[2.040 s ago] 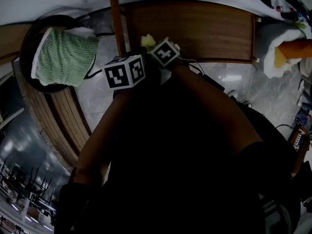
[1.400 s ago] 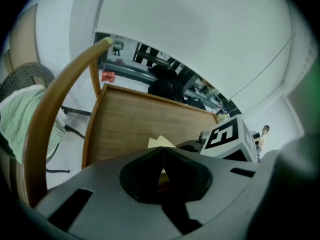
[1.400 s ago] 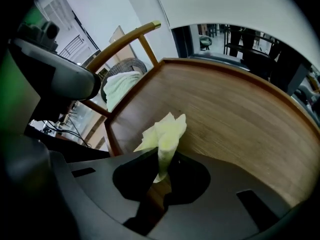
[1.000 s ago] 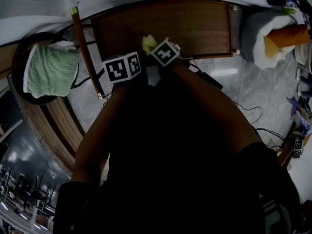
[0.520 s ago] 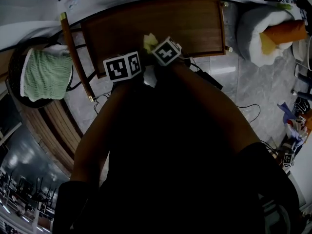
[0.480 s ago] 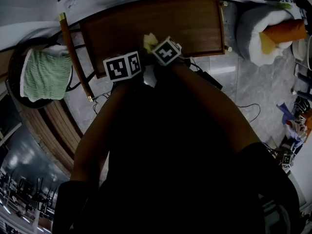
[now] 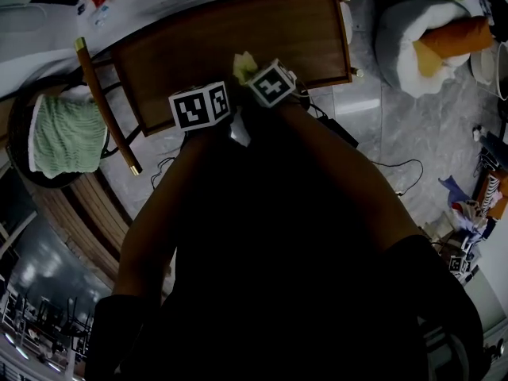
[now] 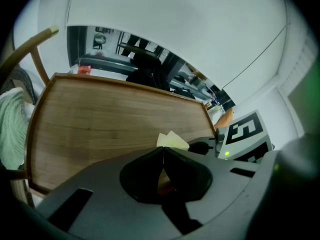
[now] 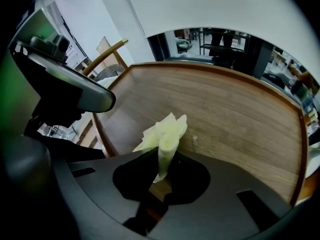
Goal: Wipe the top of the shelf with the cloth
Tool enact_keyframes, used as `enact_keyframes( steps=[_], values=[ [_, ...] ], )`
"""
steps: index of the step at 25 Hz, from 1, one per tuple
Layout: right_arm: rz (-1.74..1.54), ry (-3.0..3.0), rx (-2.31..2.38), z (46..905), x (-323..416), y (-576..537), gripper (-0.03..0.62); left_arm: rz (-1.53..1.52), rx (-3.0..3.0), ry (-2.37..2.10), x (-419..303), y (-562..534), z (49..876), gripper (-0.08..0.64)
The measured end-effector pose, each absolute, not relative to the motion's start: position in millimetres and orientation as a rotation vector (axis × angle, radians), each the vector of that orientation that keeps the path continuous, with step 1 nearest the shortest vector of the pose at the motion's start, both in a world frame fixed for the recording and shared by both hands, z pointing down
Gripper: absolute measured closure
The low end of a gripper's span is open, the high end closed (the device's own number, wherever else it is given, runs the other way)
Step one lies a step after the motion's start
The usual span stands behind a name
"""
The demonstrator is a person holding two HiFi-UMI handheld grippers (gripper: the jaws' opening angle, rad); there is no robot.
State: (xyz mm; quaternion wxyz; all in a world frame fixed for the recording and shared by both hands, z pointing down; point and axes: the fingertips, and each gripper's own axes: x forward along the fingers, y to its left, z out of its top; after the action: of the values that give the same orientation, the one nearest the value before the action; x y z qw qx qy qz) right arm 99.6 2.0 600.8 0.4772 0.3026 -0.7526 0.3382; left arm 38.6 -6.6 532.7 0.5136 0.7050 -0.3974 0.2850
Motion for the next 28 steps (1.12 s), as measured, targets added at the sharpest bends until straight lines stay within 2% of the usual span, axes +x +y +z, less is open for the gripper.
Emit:
enact_keyframes(
  steps=[14, 28],
  values=[
    [0.839, -1.781, 0.874, 595.4, 201.2, -12.7, 0.546, 0.693, 1.78, -0.821, 141.0, -21.2, 532.9, 0.549],
    [0.897, -1.642, 1.07, 586.7, 301.8, -19.2, 0.546, 0.692, 1.803, -0.753, 177.7, -19.1, 527.4, 0.549]
  ],
)
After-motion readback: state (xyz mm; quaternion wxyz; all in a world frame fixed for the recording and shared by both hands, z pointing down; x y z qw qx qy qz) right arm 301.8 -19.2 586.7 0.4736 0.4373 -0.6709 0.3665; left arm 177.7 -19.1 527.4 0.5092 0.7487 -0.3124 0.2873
